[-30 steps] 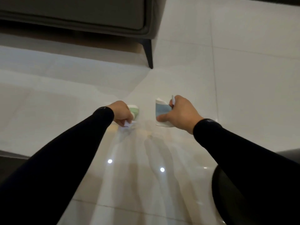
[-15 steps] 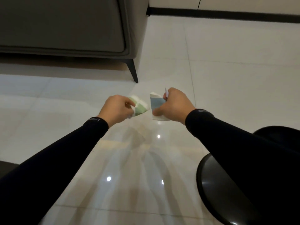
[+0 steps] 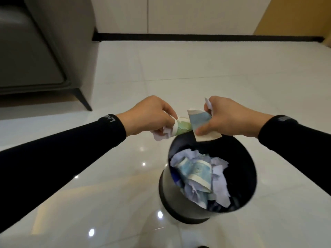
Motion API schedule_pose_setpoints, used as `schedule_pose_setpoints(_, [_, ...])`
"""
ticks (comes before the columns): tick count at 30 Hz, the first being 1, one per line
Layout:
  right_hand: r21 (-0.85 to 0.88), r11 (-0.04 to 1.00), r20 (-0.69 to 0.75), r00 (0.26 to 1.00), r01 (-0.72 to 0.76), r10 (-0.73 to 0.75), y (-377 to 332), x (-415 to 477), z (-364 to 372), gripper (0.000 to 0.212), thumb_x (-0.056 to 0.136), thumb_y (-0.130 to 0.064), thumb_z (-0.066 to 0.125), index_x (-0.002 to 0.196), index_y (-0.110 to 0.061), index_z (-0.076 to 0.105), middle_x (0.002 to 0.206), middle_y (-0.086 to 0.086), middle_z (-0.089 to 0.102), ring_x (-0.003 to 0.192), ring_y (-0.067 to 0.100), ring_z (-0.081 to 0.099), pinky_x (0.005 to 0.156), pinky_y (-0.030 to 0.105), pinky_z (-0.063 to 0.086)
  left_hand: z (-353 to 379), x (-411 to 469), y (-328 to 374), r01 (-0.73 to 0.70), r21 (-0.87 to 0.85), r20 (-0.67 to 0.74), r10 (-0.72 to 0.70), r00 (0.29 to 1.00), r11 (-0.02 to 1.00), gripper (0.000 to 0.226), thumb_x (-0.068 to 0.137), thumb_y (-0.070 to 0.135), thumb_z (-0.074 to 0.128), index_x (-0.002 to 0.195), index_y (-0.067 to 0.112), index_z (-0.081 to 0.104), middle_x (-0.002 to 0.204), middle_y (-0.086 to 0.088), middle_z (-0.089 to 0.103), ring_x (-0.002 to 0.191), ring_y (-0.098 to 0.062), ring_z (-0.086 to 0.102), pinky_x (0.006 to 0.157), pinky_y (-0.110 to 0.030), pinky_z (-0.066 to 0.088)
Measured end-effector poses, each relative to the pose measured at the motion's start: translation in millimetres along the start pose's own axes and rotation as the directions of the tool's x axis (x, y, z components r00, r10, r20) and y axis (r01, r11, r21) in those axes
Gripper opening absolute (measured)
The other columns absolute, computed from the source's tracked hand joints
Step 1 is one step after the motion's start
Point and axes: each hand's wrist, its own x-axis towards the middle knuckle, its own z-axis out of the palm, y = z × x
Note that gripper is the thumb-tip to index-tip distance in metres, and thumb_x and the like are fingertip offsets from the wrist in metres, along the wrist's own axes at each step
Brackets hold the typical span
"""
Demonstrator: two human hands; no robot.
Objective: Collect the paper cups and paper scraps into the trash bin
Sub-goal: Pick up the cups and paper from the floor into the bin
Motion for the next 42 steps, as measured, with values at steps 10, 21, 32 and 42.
schedule_pose_setpoints(10, [0.012,0.989,0.155,0.978,-0.145,0.142,78,-46,17,0.049,0.070,-0.017,0.077,0.110,-0.015,0.049,0.102,0.002,0.058,0.092,0.020,0.058,0.069,0.028,0.049,71,-4,25,-0.014,0.058,0.287,-0.003,0.958,0.998,0.042,0.085,0.000,0.052,0.122,0.018,0.061,0.094,-0.005,0.072,0.075,-0.015,0.071,0.079,-0.025,0.058])
schedule_pose_setpoints(21, [0.318,0.754,0.206,0.818,-0.575,0.537,112,-60,48,0.048,0.083,-0.019,0.066,0.126,-0.004,0.054,0.120,0.019,0.064,0.107,0.035,0.064,0.085,0.040,0.057,23,5,-2,-0.031,0.028,0.033,0.030,0.999,0.999,0.021,0.086,0.007,0.055,0.102,0.012,0.067,0.096,-0.008,0.072,0.081,-0.016,0.070,0.070,-0.027,0.057])
schedule_pose_setpoints(32, [0.480,0.633,0.302,0.792,-0.607,0.531,60,-10,31,0.030,0.079,0.022,0.034,0.098,0.018,0.057,0.096,0.033,0.058,0.063,0.047,0.062,0.038,0.039,0.055,-79,-4,-53,0.036,0.015,-0.206,-0.032,0.978,0.999,0.020,0.084,0.007,0.059,0.101,0.011,0.068,0.090,-0.008,0.072,0.074,-0.012,0.069,0.066,-0.027,0.058])
schedule_pose_setpoints(42, [0.582,0.662,0.363,0.879,-0.473,0.309,-107,95,70,0.024,0.085,0.020,0.030,0.091,0.012,0.053,0.074,0.020,0.054,0.060,0.039,0.054,0.032,0.036,0.051,-194,-42,-139,0.178,-0.265,-0.577,-0.304,0.758,0.948,0.023,0.084,0.005,0.050,0.071,0.016,0.065,0.076,-0.006,0.068,0.067,-0.016,0.063,0.054,-0.024,0.051])
